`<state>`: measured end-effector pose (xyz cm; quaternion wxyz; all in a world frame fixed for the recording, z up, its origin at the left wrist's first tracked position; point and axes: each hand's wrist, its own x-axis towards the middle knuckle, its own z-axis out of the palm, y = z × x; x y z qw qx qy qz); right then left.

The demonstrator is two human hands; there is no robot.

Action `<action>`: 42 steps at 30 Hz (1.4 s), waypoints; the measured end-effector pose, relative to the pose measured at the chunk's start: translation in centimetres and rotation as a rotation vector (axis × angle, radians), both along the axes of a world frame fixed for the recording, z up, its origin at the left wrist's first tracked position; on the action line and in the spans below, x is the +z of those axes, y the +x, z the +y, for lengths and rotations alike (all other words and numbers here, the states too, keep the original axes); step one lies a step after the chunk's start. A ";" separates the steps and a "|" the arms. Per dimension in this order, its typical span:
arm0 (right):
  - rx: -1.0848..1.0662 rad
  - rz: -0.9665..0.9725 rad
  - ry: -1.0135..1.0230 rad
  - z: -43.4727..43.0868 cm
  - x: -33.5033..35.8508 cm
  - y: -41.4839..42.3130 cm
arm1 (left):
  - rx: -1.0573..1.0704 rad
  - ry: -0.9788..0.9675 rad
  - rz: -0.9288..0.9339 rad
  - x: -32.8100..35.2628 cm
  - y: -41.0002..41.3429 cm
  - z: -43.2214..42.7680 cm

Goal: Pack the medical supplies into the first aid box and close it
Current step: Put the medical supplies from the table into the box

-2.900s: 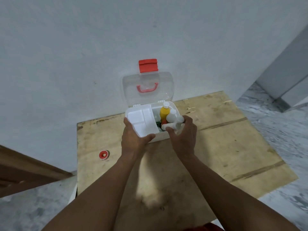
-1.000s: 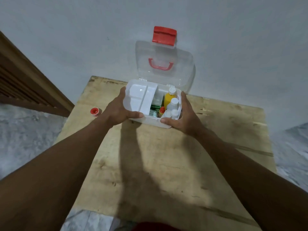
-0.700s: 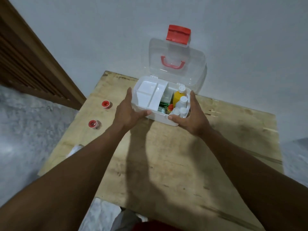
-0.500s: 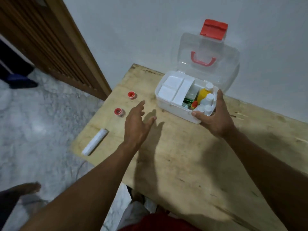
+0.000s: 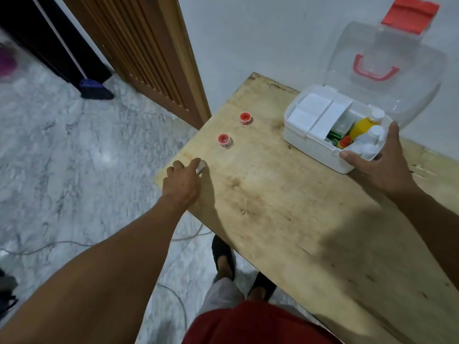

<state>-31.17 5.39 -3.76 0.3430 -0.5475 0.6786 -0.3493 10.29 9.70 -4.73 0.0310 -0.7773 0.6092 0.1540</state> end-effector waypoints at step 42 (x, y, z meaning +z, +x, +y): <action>-0.048 0.083 0.153 -0.8 3.5 0.5 | -0.646 0.223 0.549 7.5 -22.6 -19.5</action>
